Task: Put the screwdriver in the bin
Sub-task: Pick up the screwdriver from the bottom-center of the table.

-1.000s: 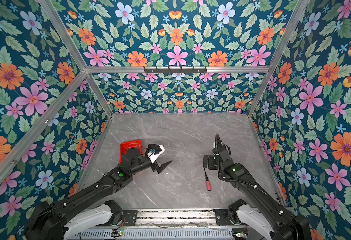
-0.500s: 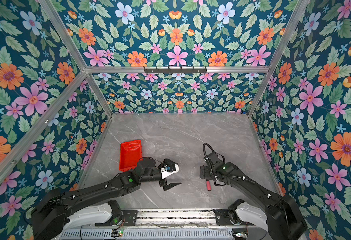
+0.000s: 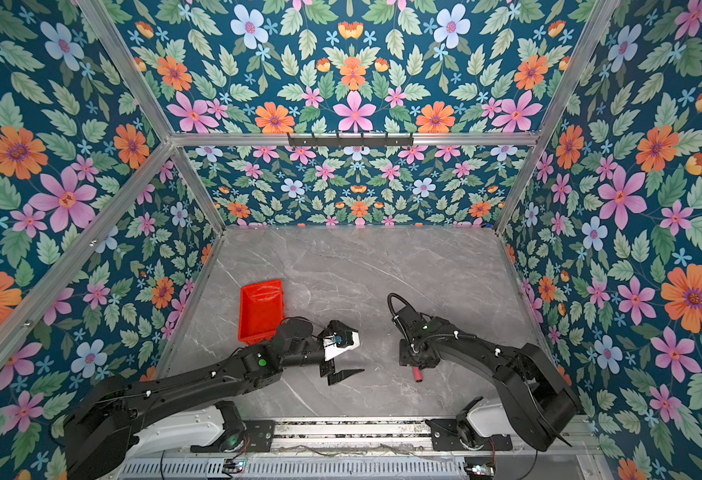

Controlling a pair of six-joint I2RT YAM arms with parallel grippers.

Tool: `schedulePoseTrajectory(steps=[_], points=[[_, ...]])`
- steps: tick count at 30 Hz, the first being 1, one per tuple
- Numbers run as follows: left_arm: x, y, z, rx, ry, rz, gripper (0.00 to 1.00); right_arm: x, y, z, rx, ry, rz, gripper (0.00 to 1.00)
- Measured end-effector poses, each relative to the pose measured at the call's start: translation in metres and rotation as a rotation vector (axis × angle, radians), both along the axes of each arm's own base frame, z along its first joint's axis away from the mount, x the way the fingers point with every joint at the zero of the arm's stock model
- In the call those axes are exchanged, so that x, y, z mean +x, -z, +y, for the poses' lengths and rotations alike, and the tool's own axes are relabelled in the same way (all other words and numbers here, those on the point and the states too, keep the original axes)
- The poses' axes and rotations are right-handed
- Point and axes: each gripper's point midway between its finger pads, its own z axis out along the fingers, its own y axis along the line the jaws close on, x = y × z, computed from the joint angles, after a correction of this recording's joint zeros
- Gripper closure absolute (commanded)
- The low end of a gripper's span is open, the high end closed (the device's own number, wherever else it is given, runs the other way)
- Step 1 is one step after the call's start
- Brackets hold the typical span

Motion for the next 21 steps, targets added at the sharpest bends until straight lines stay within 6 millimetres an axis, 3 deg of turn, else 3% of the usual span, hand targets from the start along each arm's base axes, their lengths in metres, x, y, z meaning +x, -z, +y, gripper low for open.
schedulePoseTrajectory(steps=[4,8,13,21], points=[[0.0,0.001,0.001,0.001,-0.003,-0.001,0.0,0.001,0.003,0.0,0.001,0.012,-0.003,0.57],[0.0,0.002,0.001,0.003,-0.003,0.001,0.0,0.003,0.005,-0.002,-0.01,0.03,-0.008,0.73],[0.0,0.002,0.001,0.001,-0.004,0.003,0.0,0.006,0.004,-0.003,-0.012,0.048,-0.023,1.0],[0.001,0.001,-0.001,-0.014,-0.009,0.005,0.0,0.007,-0.006,-0.002,0.022,0.052,-0.065,1.0]])
